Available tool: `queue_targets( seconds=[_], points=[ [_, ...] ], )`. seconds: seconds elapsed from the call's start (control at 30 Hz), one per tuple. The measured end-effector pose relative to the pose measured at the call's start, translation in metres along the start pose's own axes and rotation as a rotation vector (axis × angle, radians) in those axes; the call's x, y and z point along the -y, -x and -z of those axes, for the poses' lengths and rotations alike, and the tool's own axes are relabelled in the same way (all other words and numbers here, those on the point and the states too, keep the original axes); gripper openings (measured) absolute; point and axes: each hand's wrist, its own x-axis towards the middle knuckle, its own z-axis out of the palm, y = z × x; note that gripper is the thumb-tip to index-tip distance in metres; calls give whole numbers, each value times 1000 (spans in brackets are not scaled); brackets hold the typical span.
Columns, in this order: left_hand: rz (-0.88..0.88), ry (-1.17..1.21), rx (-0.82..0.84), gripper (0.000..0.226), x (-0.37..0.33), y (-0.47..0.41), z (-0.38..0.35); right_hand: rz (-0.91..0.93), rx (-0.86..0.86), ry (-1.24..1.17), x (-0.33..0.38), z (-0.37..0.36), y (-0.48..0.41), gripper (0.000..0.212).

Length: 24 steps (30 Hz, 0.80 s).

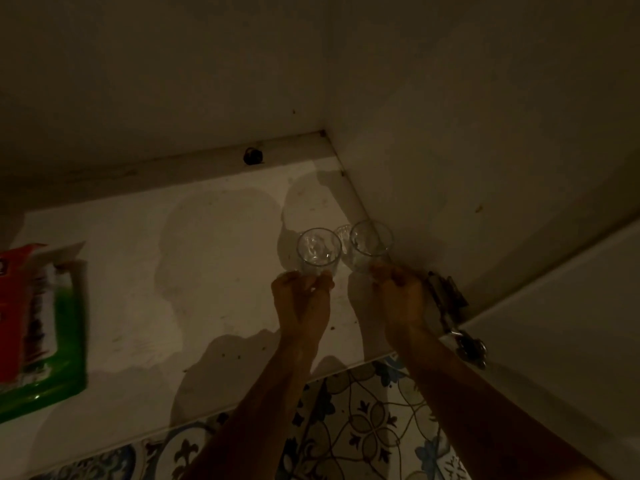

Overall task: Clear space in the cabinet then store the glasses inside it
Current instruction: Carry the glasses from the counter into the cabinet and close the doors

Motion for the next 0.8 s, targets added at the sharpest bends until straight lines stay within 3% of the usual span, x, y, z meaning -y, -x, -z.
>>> queue_targets(
  seconds=[0.33,0.57,0.8],
  points=[
    [-33,8,14,39,-1,3,-2,53,-62,123,-5,-4,-11,21],
    [-56,-37,24,43,-1,4,-6,81,-75,285,-8,-1,-14,32],
    [-56,-88,-46,37,-1,12,-9,90,-65,282,0,-3,11,45]
  ],
)
